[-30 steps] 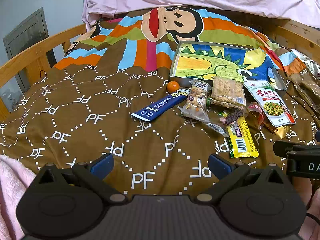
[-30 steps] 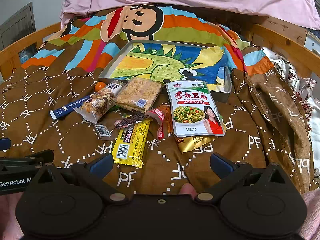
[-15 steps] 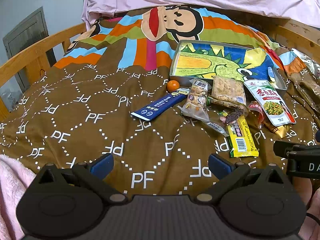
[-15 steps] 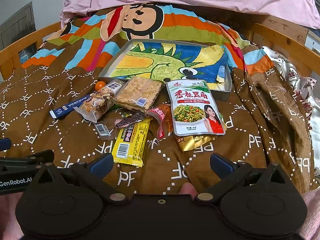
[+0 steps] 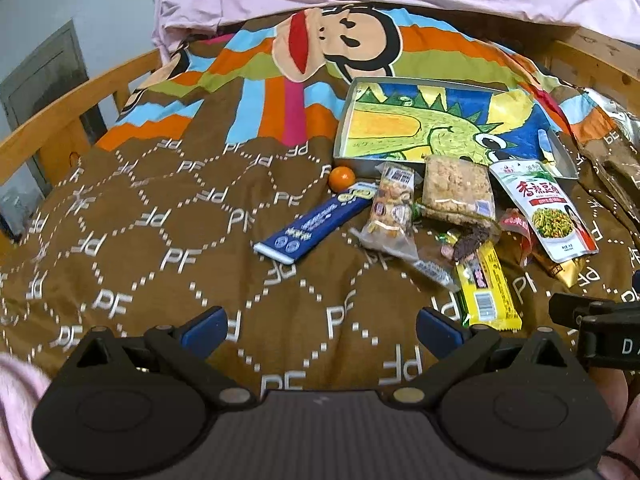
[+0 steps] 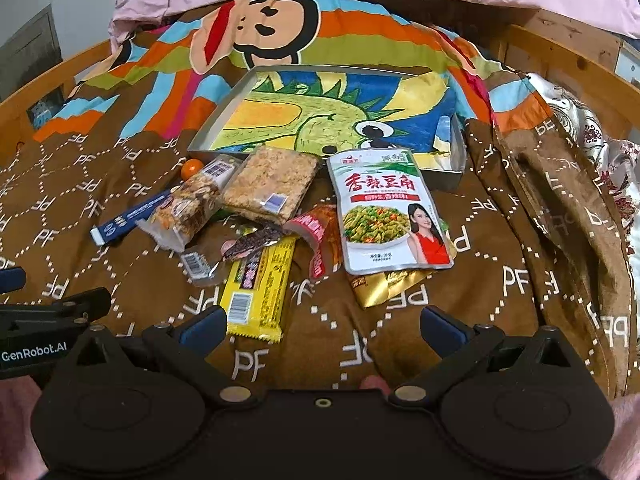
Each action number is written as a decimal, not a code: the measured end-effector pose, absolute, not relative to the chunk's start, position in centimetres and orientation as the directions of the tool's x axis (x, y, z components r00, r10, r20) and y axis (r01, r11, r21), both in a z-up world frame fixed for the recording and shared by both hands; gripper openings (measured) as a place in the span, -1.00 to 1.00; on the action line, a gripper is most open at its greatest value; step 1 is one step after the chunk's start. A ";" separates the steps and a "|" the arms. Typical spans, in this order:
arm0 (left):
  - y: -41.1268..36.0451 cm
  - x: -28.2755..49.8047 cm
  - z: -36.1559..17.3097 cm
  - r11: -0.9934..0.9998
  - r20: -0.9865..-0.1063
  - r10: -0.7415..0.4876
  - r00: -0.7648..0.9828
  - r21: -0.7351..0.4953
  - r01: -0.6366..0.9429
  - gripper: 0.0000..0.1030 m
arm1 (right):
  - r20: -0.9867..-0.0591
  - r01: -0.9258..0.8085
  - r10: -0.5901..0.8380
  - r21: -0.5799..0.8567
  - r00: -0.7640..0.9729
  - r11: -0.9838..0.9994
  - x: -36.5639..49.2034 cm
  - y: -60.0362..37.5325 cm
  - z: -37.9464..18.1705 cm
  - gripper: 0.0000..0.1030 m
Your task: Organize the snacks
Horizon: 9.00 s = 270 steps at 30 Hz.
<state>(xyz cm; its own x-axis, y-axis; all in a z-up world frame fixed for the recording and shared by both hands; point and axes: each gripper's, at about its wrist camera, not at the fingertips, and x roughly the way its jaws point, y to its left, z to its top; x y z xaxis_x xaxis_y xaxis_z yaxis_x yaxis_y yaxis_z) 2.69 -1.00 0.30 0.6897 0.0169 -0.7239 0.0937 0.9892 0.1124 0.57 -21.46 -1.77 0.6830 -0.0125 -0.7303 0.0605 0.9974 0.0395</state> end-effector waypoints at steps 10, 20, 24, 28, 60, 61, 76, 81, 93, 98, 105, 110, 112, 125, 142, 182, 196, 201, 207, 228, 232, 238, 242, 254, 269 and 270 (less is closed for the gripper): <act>-2.8 6.0 1.3 0.966 -0.701 0.006 0.713 0.190 0.178 0.99 | -0.725 0.083 -0.048 0.012 0.687 0.996 3.7 -22.8 -1.7 0.99; -3.3 9.0 1.4 0.903 -0.700 -0.070 0.710 0.257 0.343 0.99 | -0.719 0.131 -0.052 0.055 0.693 0.990 5.5 -24.3 -2.1 0.99; -2.7 10.0 1.1 0.875 -0.715 -0.113 0.690 0.258 0.410 0.99 | -0.719 0.128 -0.036 0.075 0.694 0.989 5.9 -24.5 -2.2 0.99; -1.3 11.3 0.8 0.862 -0.744 -0.161 0.649 0.215 0.460 0.99 | -0.721 0.100 0.013 0.114 0.693 0.988 6.1 -24.5 -2.5 0.99; -0.6 16.1 -1.2 0.887 -0.801 -0.280 0.529 -0.005 0.462 0.99 | -0.711 -0.051 0.198 0.224 0.675 0.973 18.2 -21.6 -3.7 0.91; -0.7 16.2 -1.2 0.888 -0.800 -0.281 0.530 -0.008 0.459 0.99 | -0.715 -0.050 0.202 0.228 0.669 0.972 18.2 -21.5 -3.9 0.89; -2.0 16.2 -1.9 0.875 -0.786 -0.284 0.549 0.021 0.484 0.99 | -0.753 -0.028 0.213 0.251 0.623 0.968 18.6 -20.9 -5.9 0.69; -2.1 16.3 -2.2 0.873 -0.793 -0.292 0.534 0.006 0.488 0.99 | -0.758 -0.032 0.213 0.246 0.616 0.969 18.4 -20.8 -6.0 0.37; -1.1 16.2 -1.5 0.874 -0.766 -0.334 0.550 -0.033 0.485 0.94 | -0.755 -0.039 0.207 0.234 0.623 0.971 16.6 -21.2 -5.2 -0.02; -1.4 16.1 -1.8 0.866 -0.756 -0.338 0.561 -0.017 0.499 0.87 | -0.748 -0.043 0.203 0.227 0.633 0.973 15.4 -21.7 -4.9 -0.14; -1.7 16.8 -2.4 0.860 -0.757 -0.362 0.545 -0.045 0.508 0.63 | -0.747 -0.028 0.204 0.241 0.633 0.970 16.0 -21.9 -5.1 -0.11; -2.2 16.9 -2.6 0.847 -0.753 -0.377 0.539 -0.045 0.529 0.58 | -0.747 -0.019 0.210 0.255 0.631 0.967 16.2 -22.0 -5.3 -0.10; -2.4 16.9 -2.8 0.845 -0.757 -0.378 0.533 -0.046 0.533 0.52 | -0.749 -0.017 0.210 0.256 0.629 0.966 16.3 -22.0 -5.3 -0.08; -2.5 17.3 -3.5 0.854 -0.790 -0.359 0.497 -0.064 0.517 -0.17 | -0.737 -0.026 0.213 0.256 0.641 0.966 16.3 -21.9 -5.3 -0.16; -2.2 17.7 -3.6 0.876 -0.809 -0.343 0.477 -0.092 0.474 -0.15 | -0.645 -0.136 0.366 0.378 0.671 0.916 16.6 -21.3 -5.6 0.10; -0.2 15.1 -0.4 0.884 -0.697 -0.421 0.580 -0.173 0.434 -0.19 | -0.555 -0.153 0.180 0.095 0.812 0.984 12.3 -20.5 -1.9 -0.61; -3.2 23.1 0.9 0.928 -0.553 -0.371 0.746 -0.197 0.315 -0.19 | -0.429 -0.118 0.190 0.189 0.883 0.975 20.0 -22.9 -0.5 -0.60; -4.3 27.1 -0.9 0.923 -0.534 -0.385 0.753 -0.228 0.310 -0.19 | -0.473 -0.105 0.218 0.254 0.853 0.961 24.0 -24.1 -2.4 -0.60; -4.8 29.6 -3.8 0.930 -0.585 -0.368 0.722 -0.210 0.303 -0.19 | -0.523 -0.074 0.217 0.281 0.824 0.957 26.6 -24.7 -4.3 -0.60; -6.6 29.9 -6.3 0.944 -0.667 -0.313 0.676 -0.140 0.300 0.15 | -0.612 0.047 0.036 0.119 0.790 0.992 27.2 -25.6 -5.2 0.13; -6.3 29.5 -5.7 0.948 -0.664 -0.306 0.682 -0.146 0.283 0.38 | -0.592 0.083 -0.020 0.078 0.806 0.993 26.6 -26.2 -4.6 0.52; -5.5 28.1 -3.8 0.953 -0.639 -0.298 0.709 -0.160 0.256 0.64 | -0.525 0.112 -0.071 0.046 0.848 0.993 24.3 -27.0 -2.3 0.81; -4.6 26.6 -2.0 0.960 -0.605 -0.281 0.745 -0.162 0.230 0.83 | -0.476 0.118 -0.079 0.053 0.876 0.992 21.7 -27.2 -0.6 0.96; -3.6 18.4 2.7 0.972 -0.468 -0.234 0.853 -0.084 0.220 0.99 | -0.368 0.123 -0.089 0.069 0.926 0.990 12.0 -27.1 2.4 0.98; -4.3 10.0 2.4 0.949 -0.510 -0.261 0.820 0.020 0.315 0.99 | -0.428 0.179 -0.122 0.095 0.896 0.979 3.6 -27.2 2.2 0.99; -4.1 9.6 2.3 0.949 -0.516 -0.259 0.817 0.021 0.315 0.99 | -0.435 0.177 -0.116 0.101 0.893 0.979 3.4 -27.2 2.2 0.99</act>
